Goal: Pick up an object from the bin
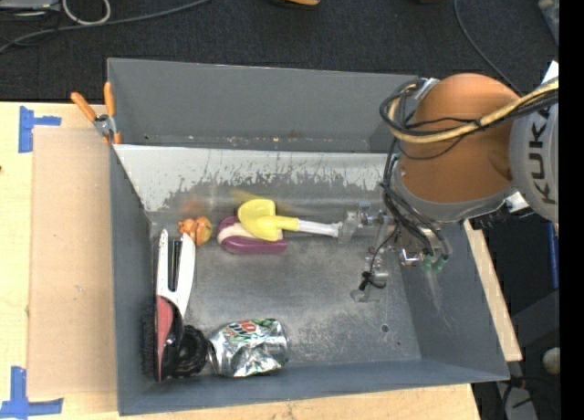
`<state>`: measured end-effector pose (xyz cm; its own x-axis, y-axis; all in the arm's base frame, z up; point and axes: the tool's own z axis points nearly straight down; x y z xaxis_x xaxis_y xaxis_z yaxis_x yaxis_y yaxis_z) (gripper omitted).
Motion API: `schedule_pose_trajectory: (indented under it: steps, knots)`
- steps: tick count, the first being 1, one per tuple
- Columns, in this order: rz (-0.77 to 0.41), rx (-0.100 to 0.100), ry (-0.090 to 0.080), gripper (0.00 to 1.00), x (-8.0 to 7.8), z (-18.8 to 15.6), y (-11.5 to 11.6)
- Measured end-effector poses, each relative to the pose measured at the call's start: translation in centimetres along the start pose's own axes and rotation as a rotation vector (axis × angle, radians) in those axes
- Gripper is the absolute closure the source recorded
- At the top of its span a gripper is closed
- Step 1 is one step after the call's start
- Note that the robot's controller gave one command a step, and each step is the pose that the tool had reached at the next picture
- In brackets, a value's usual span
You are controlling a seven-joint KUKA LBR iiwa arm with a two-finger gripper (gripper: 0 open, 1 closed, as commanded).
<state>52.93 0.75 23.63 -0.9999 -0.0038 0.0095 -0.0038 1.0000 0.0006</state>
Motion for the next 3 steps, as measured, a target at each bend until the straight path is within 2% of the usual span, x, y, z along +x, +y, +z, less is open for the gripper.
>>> schedule_pose_trajectory:
  steps: [1,2,3]
  knots:
    - [0.000,0.000,-0.008,0.00,-0.1,-0.5,0.0]
    - [-0.013,-0.001,-0.013,0.00,-3.7,7.3,4.4]
    - [0.269,-0.002,-0.019,0.00,-8.4,7.9,6.1]
